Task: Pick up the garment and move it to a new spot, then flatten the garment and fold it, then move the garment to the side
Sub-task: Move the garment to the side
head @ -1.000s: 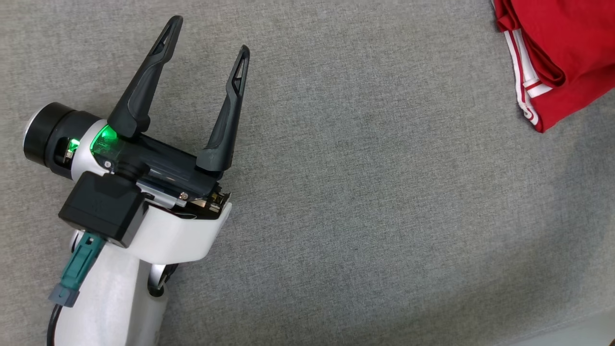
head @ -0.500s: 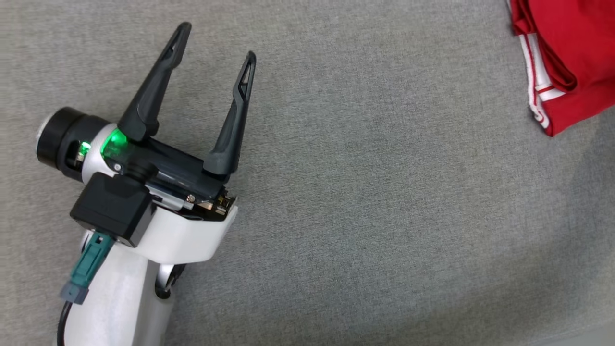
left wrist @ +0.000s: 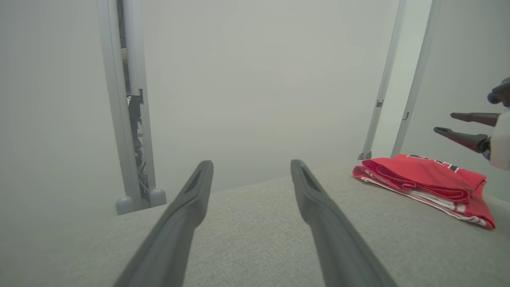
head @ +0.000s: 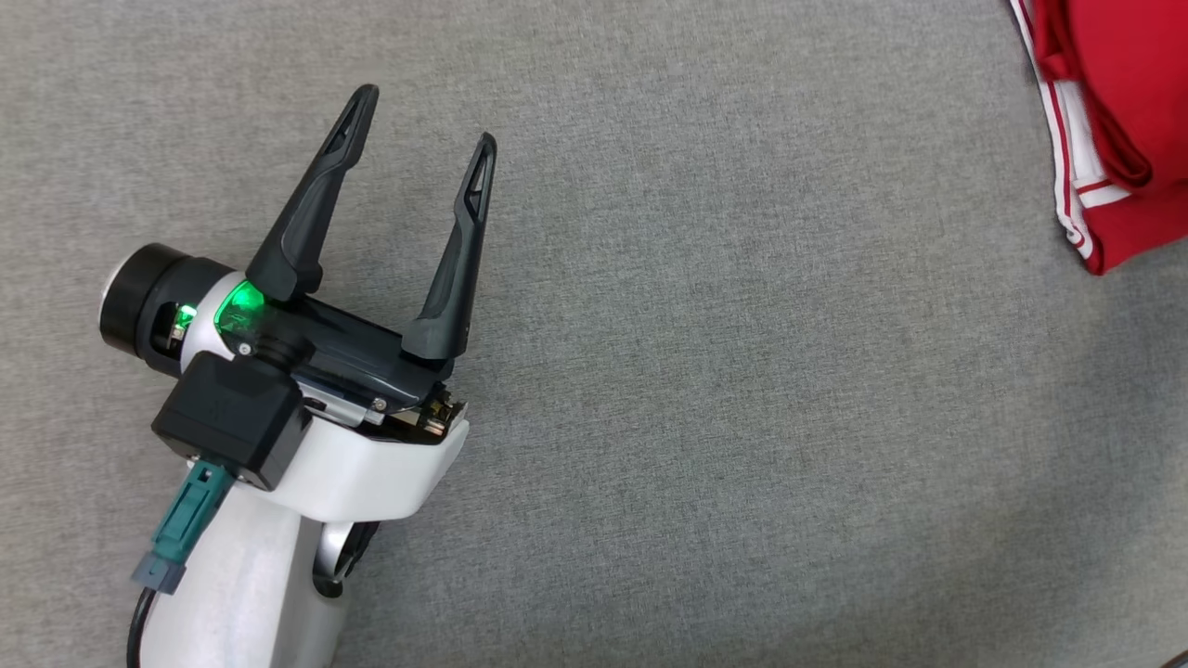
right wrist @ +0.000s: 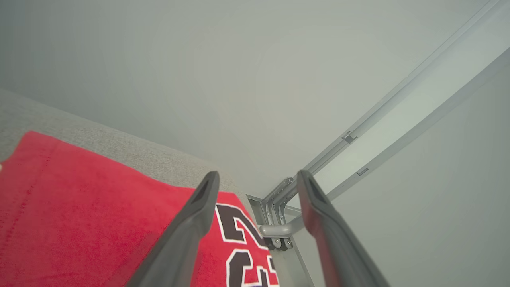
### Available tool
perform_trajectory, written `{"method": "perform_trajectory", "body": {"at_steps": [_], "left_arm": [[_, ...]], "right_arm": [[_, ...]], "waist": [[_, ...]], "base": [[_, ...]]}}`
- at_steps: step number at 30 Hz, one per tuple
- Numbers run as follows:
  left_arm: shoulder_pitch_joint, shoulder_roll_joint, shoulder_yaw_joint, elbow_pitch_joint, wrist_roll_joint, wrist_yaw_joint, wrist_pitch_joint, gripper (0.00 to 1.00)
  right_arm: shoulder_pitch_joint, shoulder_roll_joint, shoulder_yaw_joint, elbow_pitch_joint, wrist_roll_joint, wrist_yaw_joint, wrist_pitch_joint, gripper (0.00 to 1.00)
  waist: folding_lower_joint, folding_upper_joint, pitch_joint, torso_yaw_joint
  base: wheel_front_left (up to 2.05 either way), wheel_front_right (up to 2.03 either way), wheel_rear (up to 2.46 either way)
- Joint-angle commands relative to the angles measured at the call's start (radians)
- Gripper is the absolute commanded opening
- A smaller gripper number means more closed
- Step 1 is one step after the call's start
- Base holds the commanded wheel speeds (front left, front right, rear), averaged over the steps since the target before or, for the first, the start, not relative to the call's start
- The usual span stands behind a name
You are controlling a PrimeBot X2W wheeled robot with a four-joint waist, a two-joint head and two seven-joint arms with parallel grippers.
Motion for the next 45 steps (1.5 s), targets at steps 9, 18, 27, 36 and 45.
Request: {"method": "perform_trajectory", "body": {"at_steps": [9, 18, 27, 36, 45], "left_arm": [[0.056, -0.029, 0.026, 0.091, -0.084, 0.029, -0.016, 1.0], [0.138, -0.051, 0.074, 0.193, -0.146, 0.073, -0.018, 1.0], [0.235, -0.059, 0.113, 0.208, -0.157, 0.063, -0.018, 1.0], [0.346, -0.059, 0.13, 0.219, -0.182, 0.085, -0.019, 1.0], [0.438, -0.059, 0.134, 0.225, -0.138, 0.075, -0.019, 1.0]], "right_arm": [[0.132, 0.117, 0.263, -0.02, 0.275, -0.001, -0.005, 1.0], [0.311, 0.128, 0.518, -0.156, 0.557, 0.0, -0.005, 1.0], [0.517, 0.141, 0.506, -0.322, 0.572, 0.0, -0.005, 1.0], [0.72, 0.158, 0.436, -0.419, 0.545, 0.0, -0.005, 1.0], [0.871, 0.167, 0.443, -0.497, 0.57, 0.0, -0.005, 1.0]], "waist": [[-0.0001, 0.0, -0.121, 0.07], [-0.0001, 0.0, -0.261, 0.159], [-0.0001, 0.0, -0.384, 0.202], [-0.0001, 0.0, -0.48, 0.204], [-0.0001, 0.0, -0.536, 0.185]], "base": [[0.0, 0.0, 0.0], [0.0, 0.0, 0.0], [0.0, 0.0, 0.0], [0.0, 0.0, 0.0], [0.0, 0.0, 0.0]]}}
